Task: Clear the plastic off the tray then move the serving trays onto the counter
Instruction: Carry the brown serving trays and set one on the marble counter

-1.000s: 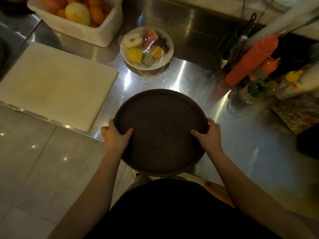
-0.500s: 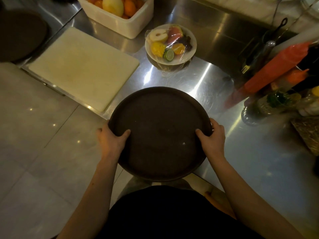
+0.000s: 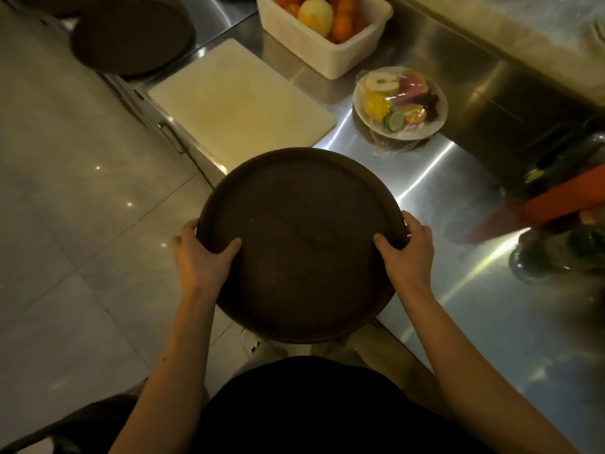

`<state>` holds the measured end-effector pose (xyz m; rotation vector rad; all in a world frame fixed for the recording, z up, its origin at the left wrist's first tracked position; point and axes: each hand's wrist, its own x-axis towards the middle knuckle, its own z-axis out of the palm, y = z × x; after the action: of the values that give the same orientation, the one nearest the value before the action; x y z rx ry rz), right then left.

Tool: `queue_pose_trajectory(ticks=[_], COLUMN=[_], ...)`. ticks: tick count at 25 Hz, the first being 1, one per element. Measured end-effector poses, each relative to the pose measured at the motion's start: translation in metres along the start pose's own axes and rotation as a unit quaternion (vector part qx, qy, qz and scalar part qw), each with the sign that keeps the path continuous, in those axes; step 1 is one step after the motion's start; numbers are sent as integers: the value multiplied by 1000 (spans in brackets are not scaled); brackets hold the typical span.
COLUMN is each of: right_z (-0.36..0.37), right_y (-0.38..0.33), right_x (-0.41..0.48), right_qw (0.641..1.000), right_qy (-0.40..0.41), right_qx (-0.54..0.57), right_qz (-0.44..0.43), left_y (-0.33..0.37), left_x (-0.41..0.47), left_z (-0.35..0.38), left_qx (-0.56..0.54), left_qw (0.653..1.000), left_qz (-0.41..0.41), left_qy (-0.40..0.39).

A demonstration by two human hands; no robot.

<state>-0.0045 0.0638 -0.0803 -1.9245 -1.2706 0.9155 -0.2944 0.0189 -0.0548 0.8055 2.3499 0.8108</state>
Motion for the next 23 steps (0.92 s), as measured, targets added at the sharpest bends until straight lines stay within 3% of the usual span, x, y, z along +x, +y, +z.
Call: queue_pose_trajectory(ticks=[14,23], right_z=[204,280], right_y=[-160,-211], right_x=[-71,-55], right_qw=[981,968], right_qy=[-99,-141], right_qx=[-47,-66], right_qz=[-162,-196], left_y=[-137,-159], left_x=[105,154], left_z=[-194,-229], left_qx=[-113,-128], left_qw=[983,972], left_qz=[-64,-87], left_qy=[131,179])
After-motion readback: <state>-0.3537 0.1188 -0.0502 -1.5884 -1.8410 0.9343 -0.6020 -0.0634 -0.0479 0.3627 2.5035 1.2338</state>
